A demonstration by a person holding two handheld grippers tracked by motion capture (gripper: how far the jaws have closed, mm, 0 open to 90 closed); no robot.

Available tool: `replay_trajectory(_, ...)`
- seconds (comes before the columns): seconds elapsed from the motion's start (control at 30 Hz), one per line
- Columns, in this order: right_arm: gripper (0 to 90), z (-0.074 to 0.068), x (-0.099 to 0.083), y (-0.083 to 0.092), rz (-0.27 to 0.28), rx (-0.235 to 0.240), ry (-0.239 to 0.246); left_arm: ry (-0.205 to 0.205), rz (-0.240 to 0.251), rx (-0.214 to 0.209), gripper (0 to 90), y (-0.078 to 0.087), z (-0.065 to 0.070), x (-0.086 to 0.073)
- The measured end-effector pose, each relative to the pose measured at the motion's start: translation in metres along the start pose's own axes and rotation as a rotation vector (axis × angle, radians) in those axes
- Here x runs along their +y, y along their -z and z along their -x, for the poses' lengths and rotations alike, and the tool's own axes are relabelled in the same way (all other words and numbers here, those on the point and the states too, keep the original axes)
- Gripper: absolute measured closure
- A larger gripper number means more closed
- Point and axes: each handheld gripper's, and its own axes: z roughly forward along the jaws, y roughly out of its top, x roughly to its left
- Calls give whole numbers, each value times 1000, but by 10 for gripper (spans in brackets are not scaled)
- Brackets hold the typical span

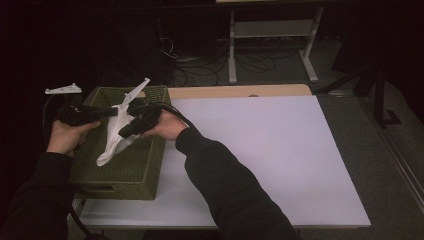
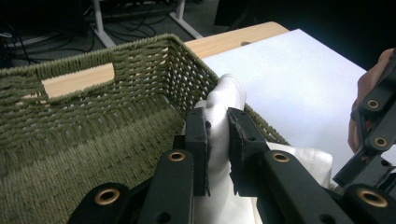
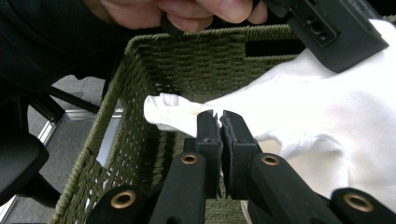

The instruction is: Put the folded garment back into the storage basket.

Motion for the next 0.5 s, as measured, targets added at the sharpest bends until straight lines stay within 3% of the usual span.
replay_trajectory(0.5, 825, -6, -12, -3, -35, 28, -8, 19, -67, -14, 788, -15, -5, -12)
